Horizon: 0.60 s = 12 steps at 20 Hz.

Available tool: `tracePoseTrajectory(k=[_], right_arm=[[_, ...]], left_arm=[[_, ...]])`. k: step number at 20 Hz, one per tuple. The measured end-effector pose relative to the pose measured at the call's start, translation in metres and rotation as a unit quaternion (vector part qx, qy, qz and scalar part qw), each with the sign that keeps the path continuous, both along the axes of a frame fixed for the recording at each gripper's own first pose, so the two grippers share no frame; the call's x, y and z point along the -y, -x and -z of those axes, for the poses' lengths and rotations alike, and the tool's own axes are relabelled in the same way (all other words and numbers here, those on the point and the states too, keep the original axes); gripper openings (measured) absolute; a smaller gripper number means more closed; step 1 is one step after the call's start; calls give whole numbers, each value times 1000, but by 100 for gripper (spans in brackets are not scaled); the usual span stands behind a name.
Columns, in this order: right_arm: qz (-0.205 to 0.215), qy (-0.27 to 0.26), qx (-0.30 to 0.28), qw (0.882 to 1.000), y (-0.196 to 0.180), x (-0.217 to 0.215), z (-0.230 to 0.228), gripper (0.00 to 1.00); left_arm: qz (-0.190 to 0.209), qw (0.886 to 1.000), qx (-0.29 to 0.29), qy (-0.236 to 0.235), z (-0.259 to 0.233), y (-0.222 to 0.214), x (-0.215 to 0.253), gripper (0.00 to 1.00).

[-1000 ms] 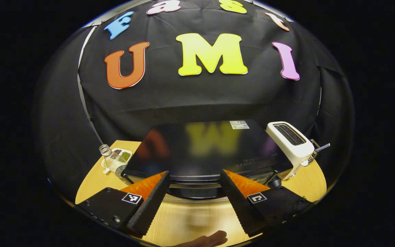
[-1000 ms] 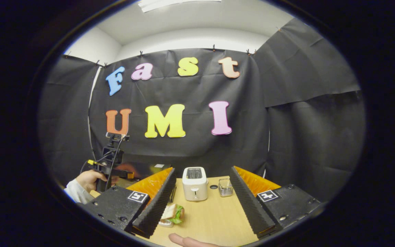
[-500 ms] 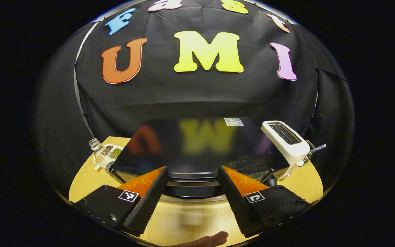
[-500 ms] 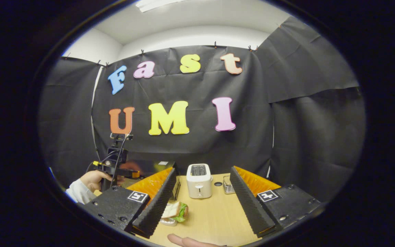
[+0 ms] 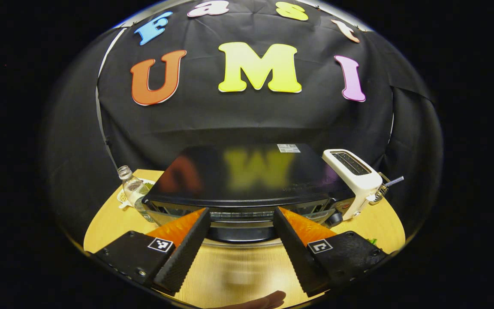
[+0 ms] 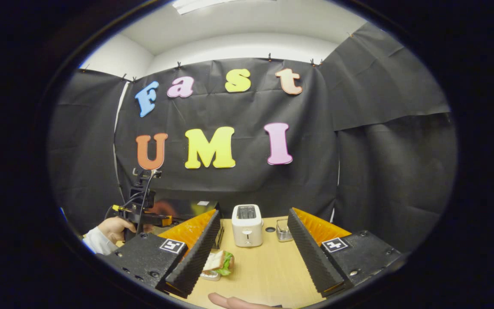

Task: Open the electric oven with the left hand, put the food in, and close the electric oven.

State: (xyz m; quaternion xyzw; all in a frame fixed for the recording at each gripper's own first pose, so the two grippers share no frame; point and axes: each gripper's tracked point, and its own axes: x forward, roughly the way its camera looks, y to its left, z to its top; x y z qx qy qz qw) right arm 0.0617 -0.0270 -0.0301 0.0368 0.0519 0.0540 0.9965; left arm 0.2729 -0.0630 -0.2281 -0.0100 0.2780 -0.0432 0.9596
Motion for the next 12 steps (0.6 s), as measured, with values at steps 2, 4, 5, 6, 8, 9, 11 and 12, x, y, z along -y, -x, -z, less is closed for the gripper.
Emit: tracePoseTrajectory(k=[2,4,5,6,8,9,11,12], right_arm=[[-3,0,1,1000,4,-2,-1,100],[-4,4,1,1000,8,-3,-1,100],[-4,5,1,1000,11,-4,-1,100],[-4,5,1,1000,12,-4,-1,100],[-5,3,0,1000,15,-6,-1,100],[-5,3,-1,1000,17,-6,-1,100],[-4,4,-2,1000,20,-6,0,100],[-5,4,-1,1000,22,-6,-1,100]], left_arm=[[0,1000,-2,1,1,15,0,98],[0,1000,-7,3,5,30,-1,98],[1,1000,-9,4,7,39,0,98],[3,1000,-9,5,9,47,0,98],[4,1000,-12,5,18,62,1,98],[5,1000,-14,4,22,70,-1,98],[5,1000,-21,5,33,87,-2,98],[5,1000,-25,5,40,96,-3,98]])
